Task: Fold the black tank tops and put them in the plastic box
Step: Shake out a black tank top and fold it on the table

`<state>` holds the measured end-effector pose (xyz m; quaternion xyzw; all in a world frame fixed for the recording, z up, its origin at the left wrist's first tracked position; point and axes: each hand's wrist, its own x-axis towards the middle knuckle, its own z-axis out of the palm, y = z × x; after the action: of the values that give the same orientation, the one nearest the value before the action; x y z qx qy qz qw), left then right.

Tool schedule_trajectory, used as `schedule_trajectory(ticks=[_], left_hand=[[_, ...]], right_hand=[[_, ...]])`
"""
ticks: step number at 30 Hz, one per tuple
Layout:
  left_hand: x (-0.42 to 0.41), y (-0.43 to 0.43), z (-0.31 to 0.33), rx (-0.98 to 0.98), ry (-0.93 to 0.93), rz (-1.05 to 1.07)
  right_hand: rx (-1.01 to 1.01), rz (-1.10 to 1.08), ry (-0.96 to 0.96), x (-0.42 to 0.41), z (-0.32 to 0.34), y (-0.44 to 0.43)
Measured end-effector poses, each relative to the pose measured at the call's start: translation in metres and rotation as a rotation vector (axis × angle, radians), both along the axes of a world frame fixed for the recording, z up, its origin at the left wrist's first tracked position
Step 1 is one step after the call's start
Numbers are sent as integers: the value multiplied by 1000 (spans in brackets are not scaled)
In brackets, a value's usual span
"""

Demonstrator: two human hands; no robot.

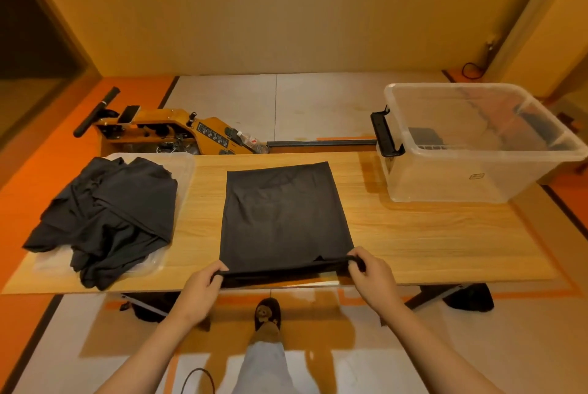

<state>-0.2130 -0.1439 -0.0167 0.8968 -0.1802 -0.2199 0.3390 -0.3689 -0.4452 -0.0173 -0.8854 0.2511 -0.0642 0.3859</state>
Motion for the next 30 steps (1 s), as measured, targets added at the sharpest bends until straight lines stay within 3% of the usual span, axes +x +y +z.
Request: schedule_trajectory(ticks=[5,14,21,26,30], left_hand=[[18,-5,25,-195,53,158],[84,-22,41,-280,120,257],[178,-75,41,-248,144,263],[231,-100,-6,-68,243,301],[225,-102,-24,-12,198,344]], right_hand=[[276,-137,-152,20,19,-9],[357,-151,-216,78,42,-27],[305,-204,-201,177,49,-68],[322,-384,122,231,-2,-86],[-25,-391,162,231,-22,-66]])
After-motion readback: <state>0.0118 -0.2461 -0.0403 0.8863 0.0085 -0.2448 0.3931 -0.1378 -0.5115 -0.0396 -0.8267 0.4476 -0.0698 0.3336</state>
